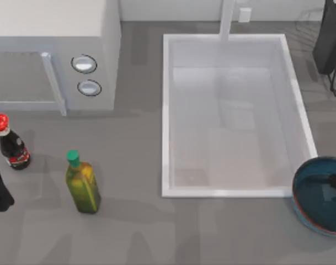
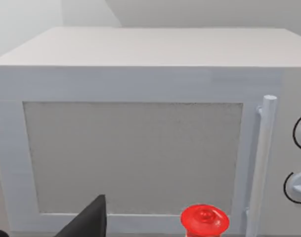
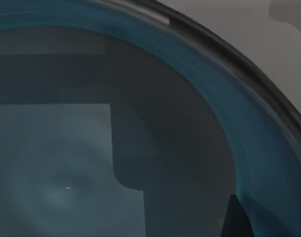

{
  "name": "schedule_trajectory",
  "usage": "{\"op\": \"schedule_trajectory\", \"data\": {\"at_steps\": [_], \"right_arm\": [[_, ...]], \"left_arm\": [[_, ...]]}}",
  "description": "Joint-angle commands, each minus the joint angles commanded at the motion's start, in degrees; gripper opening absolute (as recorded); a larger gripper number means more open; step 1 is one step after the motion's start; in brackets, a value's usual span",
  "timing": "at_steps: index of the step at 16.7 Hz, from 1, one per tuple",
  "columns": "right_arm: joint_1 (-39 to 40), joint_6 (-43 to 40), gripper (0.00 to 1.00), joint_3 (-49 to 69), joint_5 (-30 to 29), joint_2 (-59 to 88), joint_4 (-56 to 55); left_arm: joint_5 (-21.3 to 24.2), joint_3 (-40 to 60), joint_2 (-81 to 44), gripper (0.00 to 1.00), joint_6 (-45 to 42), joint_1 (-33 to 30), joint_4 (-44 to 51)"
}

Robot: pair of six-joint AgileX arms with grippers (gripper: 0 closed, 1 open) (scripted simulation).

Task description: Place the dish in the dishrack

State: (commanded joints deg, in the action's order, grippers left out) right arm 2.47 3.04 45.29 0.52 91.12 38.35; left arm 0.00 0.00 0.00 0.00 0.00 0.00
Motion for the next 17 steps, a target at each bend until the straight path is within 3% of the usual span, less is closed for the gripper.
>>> {"op": "schedule_trajectory", "data": {"at_steps": [7,17], "right_arm": [[-0.1,0.0,0.00,4.0,0.0,-0.2,4.1],[-0.6,-0.5,0.00,35.6,0.0,-4.7,41.9]], "left_arm": [[0.0,0.0,0.0,1.00,0.0,0.0,0.0],[0.0,0.0,0.0,1.00,0.0,0.0,0.0]]}}
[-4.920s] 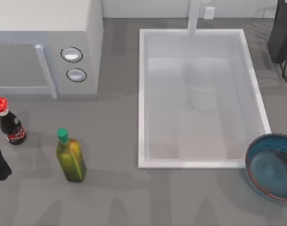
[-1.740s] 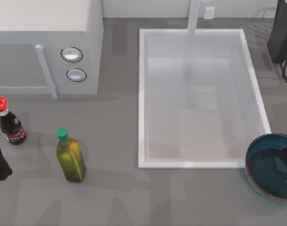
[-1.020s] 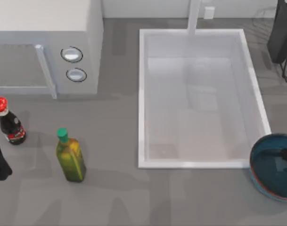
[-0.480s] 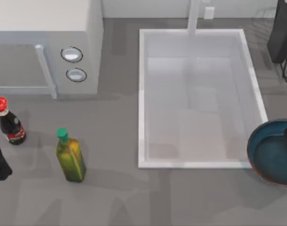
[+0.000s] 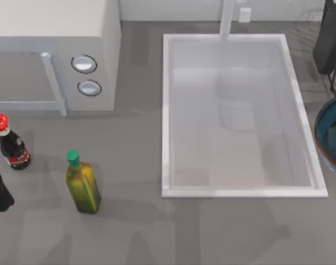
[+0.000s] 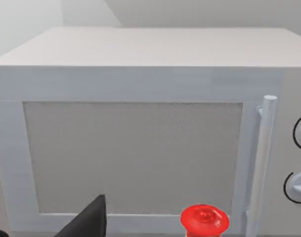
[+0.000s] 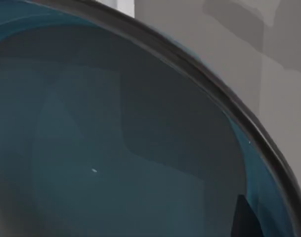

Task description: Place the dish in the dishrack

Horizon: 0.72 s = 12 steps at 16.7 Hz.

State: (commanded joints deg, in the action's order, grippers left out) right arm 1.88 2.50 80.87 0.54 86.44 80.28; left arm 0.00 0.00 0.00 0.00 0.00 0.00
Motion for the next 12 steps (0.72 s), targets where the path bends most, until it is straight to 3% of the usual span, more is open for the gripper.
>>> {"op": "schedule_trajectory", "data": {"at_steps": [4,12], "right_arm": [[-0.1,-0.2,0.00,5.4,0.0,-1.8,5.4],[-1.9,-0.3,0.00,4.5,2.0,-3.1,1.9]], "left_arm": [[0.0,0.0,0.0,1.00,0.0,0.0,0.0],[0.0,0.0,0.0,1.00,0.0,0.0,0.0]]}}
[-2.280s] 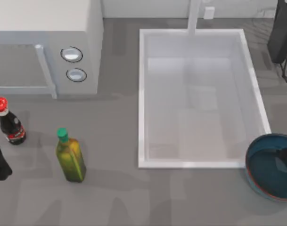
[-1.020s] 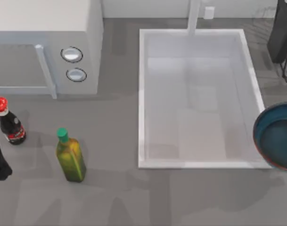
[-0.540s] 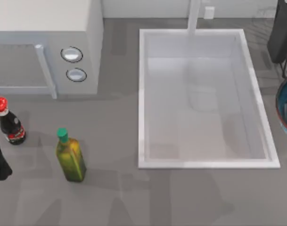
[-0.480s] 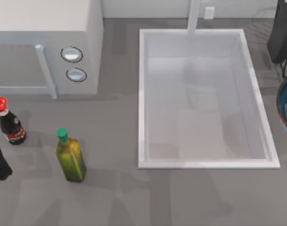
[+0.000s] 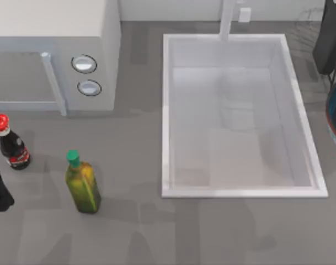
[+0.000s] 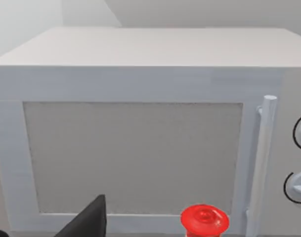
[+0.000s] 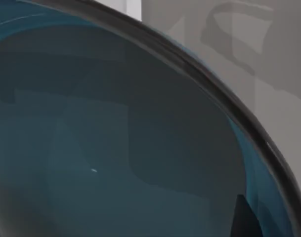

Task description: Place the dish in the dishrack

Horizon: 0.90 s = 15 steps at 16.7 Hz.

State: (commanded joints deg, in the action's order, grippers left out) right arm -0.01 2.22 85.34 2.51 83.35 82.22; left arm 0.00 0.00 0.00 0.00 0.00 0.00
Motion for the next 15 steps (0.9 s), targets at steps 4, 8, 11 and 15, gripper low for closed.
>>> {"op": "schedule_trajectory", "data": {"at_steps": [4,8,11,15], "right_arm": [[-6.8,-0.2,0.00,-3.0,6.0,-4.4,-12.5],[-16.2,-0.4,0.00,-8.2,14.3,-10.2,-32.8],[-23.5,-0.7,0.00,-12.7,20.9,-15.3,-49.3],[-31.8,-1.1,0.00,-17.4,28.6,-22.3,-66.2]], "left_arm": [[0.0,0.0,0.0,1.00,0.0,0.0,0.0],[0.0,0.0,0.0,1.00,0.0,0.0,0.0],[0.0,0.0,0.0,1.00,0.0,0.0,0.0],[0.0,0.0,0.0,1.00,0.0,0.0,0.0]]}}
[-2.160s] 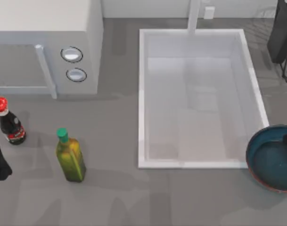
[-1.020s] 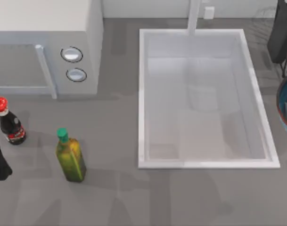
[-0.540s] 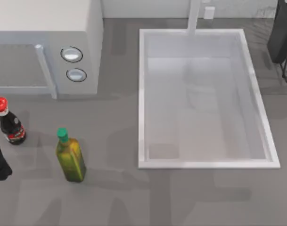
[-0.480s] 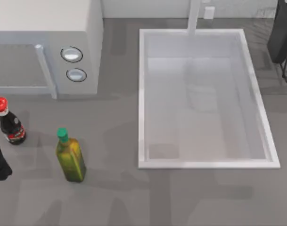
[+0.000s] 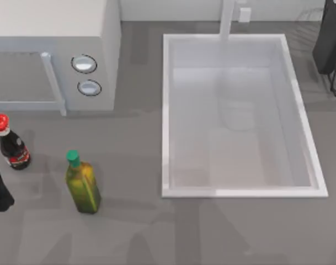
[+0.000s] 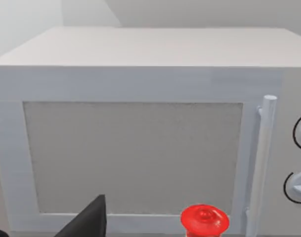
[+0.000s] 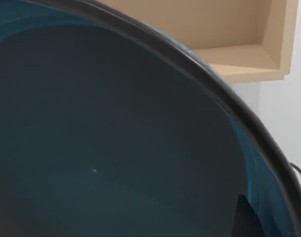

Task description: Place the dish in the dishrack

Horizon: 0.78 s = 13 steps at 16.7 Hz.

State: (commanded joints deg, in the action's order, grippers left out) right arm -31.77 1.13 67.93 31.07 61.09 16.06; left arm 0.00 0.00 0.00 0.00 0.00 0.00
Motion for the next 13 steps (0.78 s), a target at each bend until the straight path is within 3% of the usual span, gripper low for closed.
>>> {"op": "schedule_trajectory", "data": {"at_steps": [4,13], "right_arm": [[-4.3,-0.2,0.00,-2.2,4.0,-4.2,-7.3],[-3.0,-0.1,0.00,-2.2,2.8,-0.4,-11.4]], "left_arm": [[0.0,0.0,0.0,1.00,0.0,0.0,0.0],[0.0,0.0,0.0,1.00,0.0,0.0,0.0]]}}
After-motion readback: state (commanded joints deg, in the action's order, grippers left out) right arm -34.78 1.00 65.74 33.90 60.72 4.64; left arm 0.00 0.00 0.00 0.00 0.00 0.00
